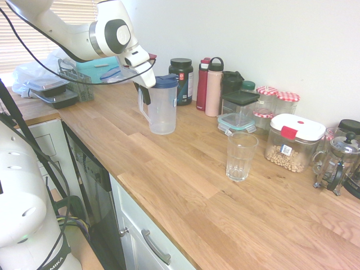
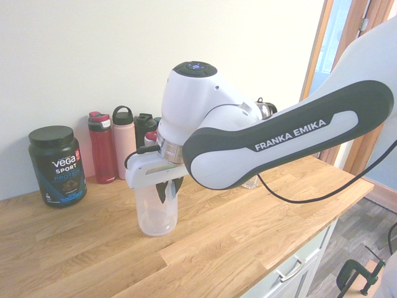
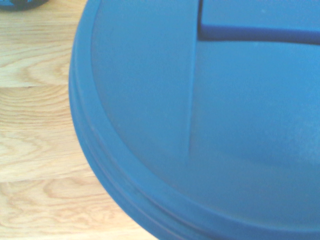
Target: Pour me some water
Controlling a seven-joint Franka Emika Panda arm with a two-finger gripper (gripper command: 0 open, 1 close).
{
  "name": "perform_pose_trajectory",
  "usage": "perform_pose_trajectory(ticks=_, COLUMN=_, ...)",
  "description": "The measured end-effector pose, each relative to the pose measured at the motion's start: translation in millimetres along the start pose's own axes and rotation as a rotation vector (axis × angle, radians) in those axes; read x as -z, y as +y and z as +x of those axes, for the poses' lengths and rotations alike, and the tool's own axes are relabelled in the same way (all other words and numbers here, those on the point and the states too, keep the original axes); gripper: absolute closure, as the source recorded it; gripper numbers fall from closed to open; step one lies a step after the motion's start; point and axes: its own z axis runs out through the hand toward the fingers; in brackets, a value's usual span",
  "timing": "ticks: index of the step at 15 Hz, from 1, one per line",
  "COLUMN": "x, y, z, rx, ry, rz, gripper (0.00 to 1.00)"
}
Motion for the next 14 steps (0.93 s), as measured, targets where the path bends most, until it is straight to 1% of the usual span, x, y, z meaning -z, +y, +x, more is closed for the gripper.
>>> perform_pose_trajectory(ticks=7, x=3, y=-3, z=-4, rx=0.003, ry=-0.007, rz=0.008, gripper=0.00)
perform_pose_trajectory(ticks=10, x=5, y=2, z=-4, rx=0.013, ry=-0.021, rz=-0.027, gripper=0.00)
perform_pose_trajectory(ticks=12, x=10, y=11, z=-14, rx=0.098, ry=-0.098, rz=-0.072, gripper=0.00)
perform_pose_trajectory(ticks=14, x=24, y=23, z=-21, rx=0.199, ry=-0.180, rz=-0.095, gripper=0.00)
